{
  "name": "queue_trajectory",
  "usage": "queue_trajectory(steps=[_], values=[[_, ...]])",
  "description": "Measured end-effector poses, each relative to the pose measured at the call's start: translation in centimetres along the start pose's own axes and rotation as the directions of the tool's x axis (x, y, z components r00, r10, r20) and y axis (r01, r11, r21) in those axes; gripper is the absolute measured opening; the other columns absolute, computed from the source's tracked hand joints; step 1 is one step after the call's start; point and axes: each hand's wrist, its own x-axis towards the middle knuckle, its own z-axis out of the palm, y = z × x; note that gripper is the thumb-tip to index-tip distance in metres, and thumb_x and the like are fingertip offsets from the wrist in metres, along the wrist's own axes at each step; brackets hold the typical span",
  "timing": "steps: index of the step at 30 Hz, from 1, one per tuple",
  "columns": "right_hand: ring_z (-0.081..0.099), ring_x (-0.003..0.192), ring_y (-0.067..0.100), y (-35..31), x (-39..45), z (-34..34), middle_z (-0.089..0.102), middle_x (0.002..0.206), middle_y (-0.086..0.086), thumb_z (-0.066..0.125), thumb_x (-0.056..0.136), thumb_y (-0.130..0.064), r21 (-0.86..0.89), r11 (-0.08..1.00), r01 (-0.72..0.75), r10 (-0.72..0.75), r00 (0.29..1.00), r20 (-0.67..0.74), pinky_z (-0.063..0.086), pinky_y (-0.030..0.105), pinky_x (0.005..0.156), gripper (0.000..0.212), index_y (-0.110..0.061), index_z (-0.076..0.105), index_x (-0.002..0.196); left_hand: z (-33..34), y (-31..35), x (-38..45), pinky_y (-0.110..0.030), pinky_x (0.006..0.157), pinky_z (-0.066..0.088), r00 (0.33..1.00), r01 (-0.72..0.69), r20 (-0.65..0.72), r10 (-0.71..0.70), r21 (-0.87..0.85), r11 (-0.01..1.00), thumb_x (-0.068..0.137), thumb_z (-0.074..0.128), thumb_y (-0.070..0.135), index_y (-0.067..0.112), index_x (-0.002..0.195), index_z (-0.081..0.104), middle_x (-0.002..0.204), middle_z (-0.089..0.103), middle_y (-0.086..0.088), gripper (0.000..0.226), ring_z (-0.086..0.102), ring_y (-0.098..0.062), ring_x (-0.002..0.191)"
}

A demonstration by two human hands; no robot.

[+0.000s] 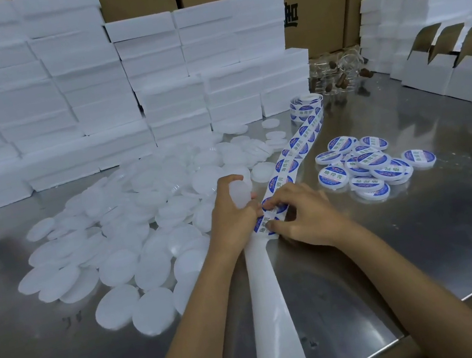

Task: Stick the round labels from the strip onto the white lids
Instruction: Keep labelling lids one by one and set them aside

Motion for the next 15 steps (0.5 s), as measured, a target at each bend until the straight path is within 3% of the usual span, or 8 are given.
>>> queue_trajectory(steps=[3,5,8,12,15], values=[[0.044,0.11,0.002,-0.4,0.0,-0.4,0.056,0.113,-0.016,0.074,0.084,-0.041,0.03,1.0,0.0,-0.001,0.999,0.032,0.029,0.035,0.1,0.033,-0.036,0.067,0.116,-0.4,0.2,0.1,-0.033,0.075,0.063,0.999,0.039,0.024,-0.035,-0.144,0.989,0.092,0.057,-0.001,0.033,0.117,0.05,0.106,0.069,-0.006,0.044,0.075,-0.015,0.082],[0.046,0.11,0.003,-0.6,0.0,-0.5,0.058,0.113,-0.016,0.076,0.084,-0.038,0.061,0.998,-0.002,-0.001,0.999,0.047,0.029,0.035,0.101,0.03,-0.035,0.069,0.113,-0.5,0.2,0.1,-0.029,0.071,0.062,0.997,0.066,0.048,-0.059,-0.183,0.981,0.094,0.056,0.0,0.029,0.124,0.049,0.107,0.069,-0.008,0.042,0.076,-0.019,0.084],[0.049,0.106,0.004,-0.8,-0.1,-0.6,0.059,0.108,-0.016,0.075,0.085,-0.034,0.075,0.997,-0.01,0.006,0.998,0.062,0.031,0.037,0.101,0.025,-0.033,0.07,0.109,-0.4,0.3,0.0,-0.031,0.071,0.063,0.997,0.068,0.052,-0.058,-0.206,0.976,0.097,0.048,0.0,0.024,0.126,0.048,0.105,0.067,-0.01,0.038,0.076,-0.018,0.079],[0.054,0.101,0.007,-1.1,-0.1,-0.5,0.061,0.103,-0.015,0.078,0.083,-0.03,0.132,0.991,-0.033,0.028,0.999,0.046,0.039,0.045,0.102,0.017,-0.032,0.071,0.099,-0.3,0.4,0.2,-0.039,0.082,0.063,0.998,0.053,0.054,-0.045,-0.163,0.985,0.099,0.045,0.004,0.025,0.125,0.049,0.106,0.066,-0.01,0.034,0.073,-0.014,0.075],[0.054,0.096,0.007,-1.5,-0.3,-0.3,0.062,0.101,-0.015,0.078,0.082,-0.023,0.206,0.978,-0.024,0.023,1.0,0.006,0.042,0.046,0.1,0.017,-0.033,0.069,0.093,-0.3,0.4,0.3,-0.032,0.077,0.063,0.998,0.054,0.045,-0.048,-0.146,0.988,0.098,0.047,0.008,0.028,0.123,0.051,0.105,0.068,-0.008,0.032,0.074,-0.014,0.078]])
